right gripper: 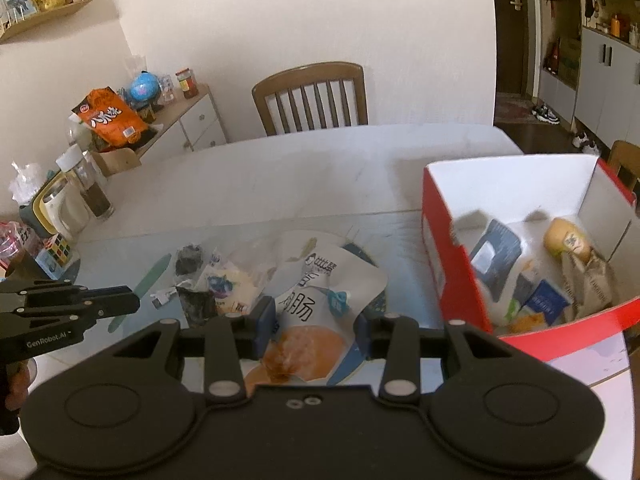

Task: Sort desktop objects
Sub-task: 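Carry the mint-green stick with the left tool while the right tool carries the sausage pouch to the shoebox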

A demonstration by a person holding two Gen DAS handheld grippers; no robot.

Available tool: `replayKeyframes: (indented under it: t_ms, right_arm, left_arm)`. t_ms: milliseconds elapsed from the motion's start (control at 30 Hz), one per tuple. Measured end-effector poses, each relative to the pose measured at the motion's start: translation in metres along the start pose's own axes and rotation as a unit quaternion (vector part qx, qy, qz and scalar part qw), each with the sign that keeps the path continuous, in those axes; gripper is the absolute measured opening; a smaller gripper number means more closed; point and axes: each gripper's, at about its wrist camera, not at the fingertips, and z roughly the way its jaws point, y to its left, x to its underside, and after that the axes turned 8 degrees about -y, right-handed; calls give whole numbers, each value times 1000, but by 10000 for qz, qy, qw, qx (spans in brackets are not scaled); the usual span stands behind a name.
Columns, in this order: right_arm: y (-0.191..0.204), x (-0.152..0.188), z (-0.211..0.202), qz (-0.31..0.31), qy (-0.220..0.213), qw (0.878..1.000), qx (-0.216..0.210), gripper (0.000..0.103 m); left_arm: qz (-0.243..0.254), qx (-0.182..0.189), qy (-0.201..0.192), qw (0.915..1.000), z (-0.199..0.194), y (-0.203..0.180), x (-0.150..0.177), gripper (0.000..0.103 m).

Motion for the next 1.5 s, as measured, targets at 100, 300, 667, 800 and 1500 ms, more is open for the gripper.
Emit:
replayKeyframes:
  t_ms: [100,300,667,800,1500]
  right_arm:
    - [-6,-4,-7,-53,-56,10000,18,40]
    - [-27,-12,-18,24,-135,9999,11,40]
    - [-75,-24,-26,137,-257,9996,48,40]
    - [-95,-30,-29,142,-287,9994,101,40]
    - [-191,-46,-40,194,-325,9978,545,40]
  left_arm:
    - [14,38,-27,10000,2,-9,-5,10]
    - [63,118,-98,9999,10,-26,-17,10]
    - [167,259,-191,9993,42,-68,-40,10]
    - [188,327,-214,9991,58,-85,-49,10]
    - [649,894,-209,9937,134,-178,-89,10]
